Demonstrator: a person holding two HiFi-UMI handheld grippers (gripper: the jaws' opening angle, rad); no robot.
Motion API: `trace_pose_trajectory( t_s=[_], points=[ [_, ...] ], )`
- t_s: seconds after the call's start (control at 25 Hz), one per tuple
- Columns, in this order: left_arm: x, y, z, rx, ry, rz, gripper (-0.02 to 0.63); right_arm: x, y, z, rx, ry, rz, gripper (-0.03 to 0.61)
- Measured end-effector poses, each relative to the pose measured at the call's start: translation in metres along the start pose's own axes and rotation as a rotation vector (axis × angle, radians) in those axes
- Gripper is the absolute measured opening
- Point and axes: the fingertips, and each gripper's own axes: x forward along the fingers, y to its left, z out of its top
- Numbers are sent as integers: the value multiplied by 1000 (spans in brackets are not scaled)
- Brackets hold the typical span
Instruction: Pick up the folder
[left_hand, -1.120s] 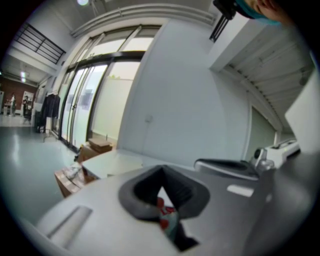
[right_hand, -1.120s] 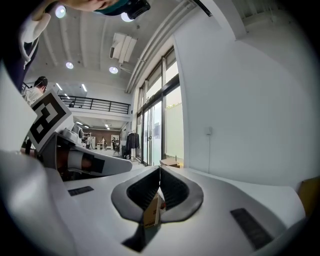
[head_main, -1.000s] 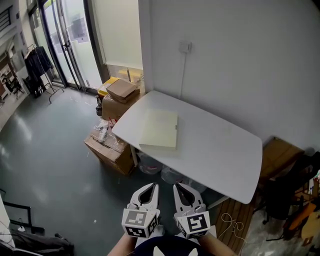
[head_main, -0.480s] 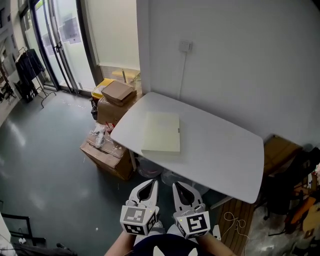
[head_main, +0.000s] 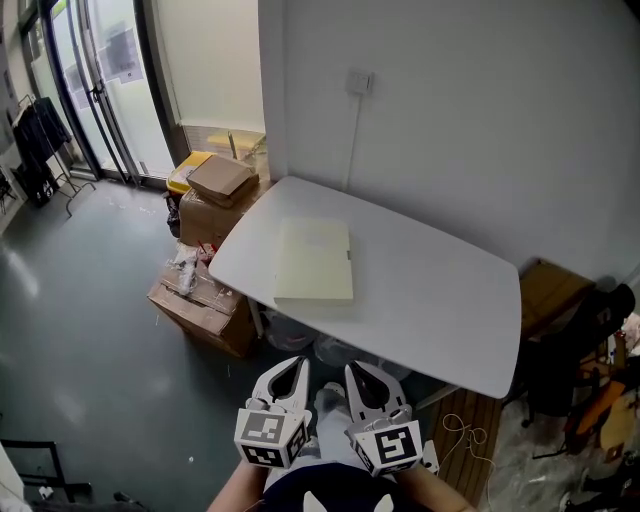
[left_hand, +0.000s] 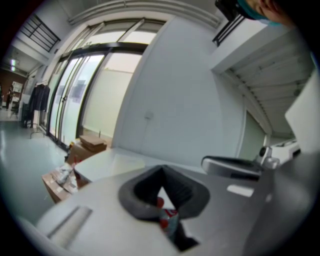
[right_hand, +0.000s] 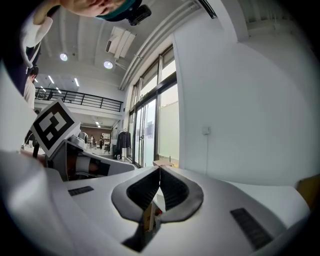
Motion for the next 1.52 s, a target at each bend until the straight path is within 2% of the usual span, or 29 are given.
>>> trace_pose_trajectory(
  t_s=[0.28, 0.88, 1.52],
  points=[
    [21, 15, 3, 7, 17, 14, 5, 31, -5, 1, 8, -7, 38, 9],
    [96, 67, 38, 45, 42, 53, 5, 121, -46, 5, 44, 9, 60, 9],
    [165, 96, 48, 11, 91, 53, 5, 194, -84, -1, 70, 50, 89, 9]
  ],
)
